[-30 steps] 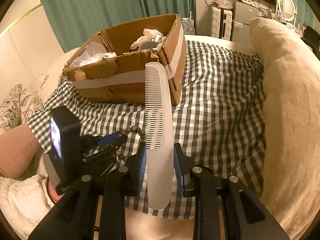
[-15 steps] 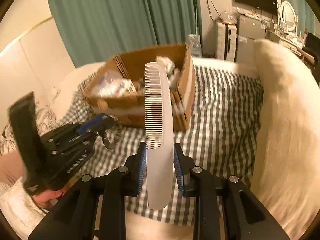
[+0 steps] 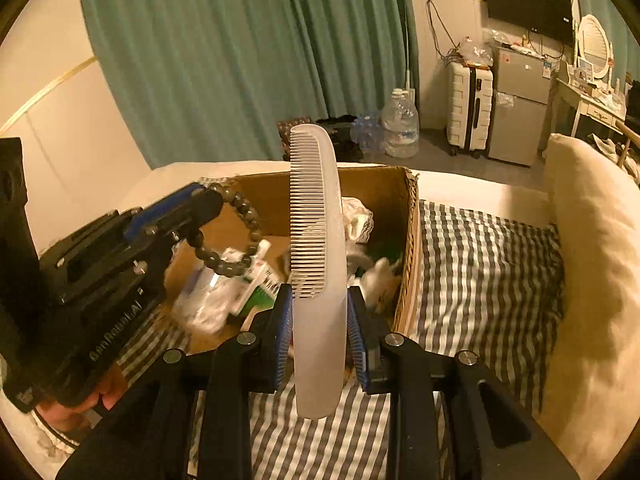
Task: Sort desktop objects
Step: 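Carry the comb and bracelet into the cardboard box and open both grippers, then lower the right gripper onto the black hair tie and grasp it, then carry the hair tie into the cardboard box and open the right gripper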
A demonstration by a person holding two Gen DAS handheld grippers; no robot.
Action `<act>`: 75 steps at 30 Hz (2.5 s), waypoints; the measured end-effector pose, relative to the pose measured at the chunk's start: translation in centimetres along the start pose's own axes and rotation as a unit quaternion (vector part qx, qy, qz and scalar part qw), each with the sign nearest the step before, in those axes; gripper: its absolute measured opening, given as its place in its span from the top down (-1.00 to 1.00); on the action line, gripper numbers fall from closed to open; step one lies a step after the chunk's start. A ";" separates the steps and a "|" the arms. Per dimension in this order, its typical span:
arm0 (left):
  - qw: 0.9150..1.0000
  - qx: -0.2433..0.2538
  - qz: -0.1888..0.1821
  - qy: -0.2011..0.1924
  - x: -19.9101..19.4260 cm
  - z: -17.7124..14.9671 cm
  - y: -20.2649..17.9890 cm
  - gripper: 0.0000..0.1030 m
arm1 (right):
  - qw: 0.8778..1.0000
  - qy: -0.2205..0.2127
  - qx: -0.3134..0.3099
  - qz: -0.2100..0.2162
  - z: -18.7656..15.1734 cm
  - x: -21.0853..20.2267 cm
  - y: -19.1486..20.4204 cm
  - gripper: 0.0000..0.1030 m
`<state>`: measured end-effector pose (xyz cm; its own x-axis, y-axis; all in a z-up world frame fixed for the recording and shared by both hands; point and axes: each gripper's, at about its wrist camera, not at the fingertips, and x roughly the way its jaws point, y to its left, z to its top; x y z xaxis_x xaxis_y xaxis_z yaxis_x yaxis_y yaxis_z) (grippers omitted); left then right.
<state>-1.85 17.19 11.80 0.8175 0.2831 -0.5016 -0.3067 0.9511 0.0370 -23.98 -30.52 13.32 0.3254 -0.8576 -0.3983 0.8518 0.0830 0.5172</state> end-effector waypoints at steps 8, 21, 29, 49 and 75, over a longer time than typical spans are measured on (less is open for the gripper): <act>0.999 -0.034 0.026 0.006 1.5 -3.1 3.1 -0.82 | 0.998 -0.004 0.056 -0.009 1.3 1.3 -4.3 -0.07; 0.998 0.028 0.056 0.027 -7.5 -7.6 -1.5 -1.00 | 0.998 0.046 -0.002 -0.048 -9.4 -5.6 -3.2 -0.07; 0.993 0.007 0.047 0.104 -8.7 -15.6 -4.3 -1.00 | 0.992 0.103 0.012 -0.076 -17.0 -3.7 -3.1 -0.07; 0.983 -0.082 0.011 0.163 -3.9 -22.0 -3.7 -1.00 | 0.963 0.224 0.041 -0.145 -21.7 4.8 -8.4 -0.07; 0.985 -0.105 0.006 0.134 -6.7 -20.4 -2.5 -1.00 | 0.983 0.164 0.048 -0.069 -20.9 -0.7 -6.2 0.92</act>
<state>-16.49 10.41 -2.55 0.6640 0.2246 -0.7132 -0.4322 0.8936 -0.1209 -20.93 -19.78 -5.43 0.3379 -0.6465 -0.6840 0.8594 -0.0844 0.5043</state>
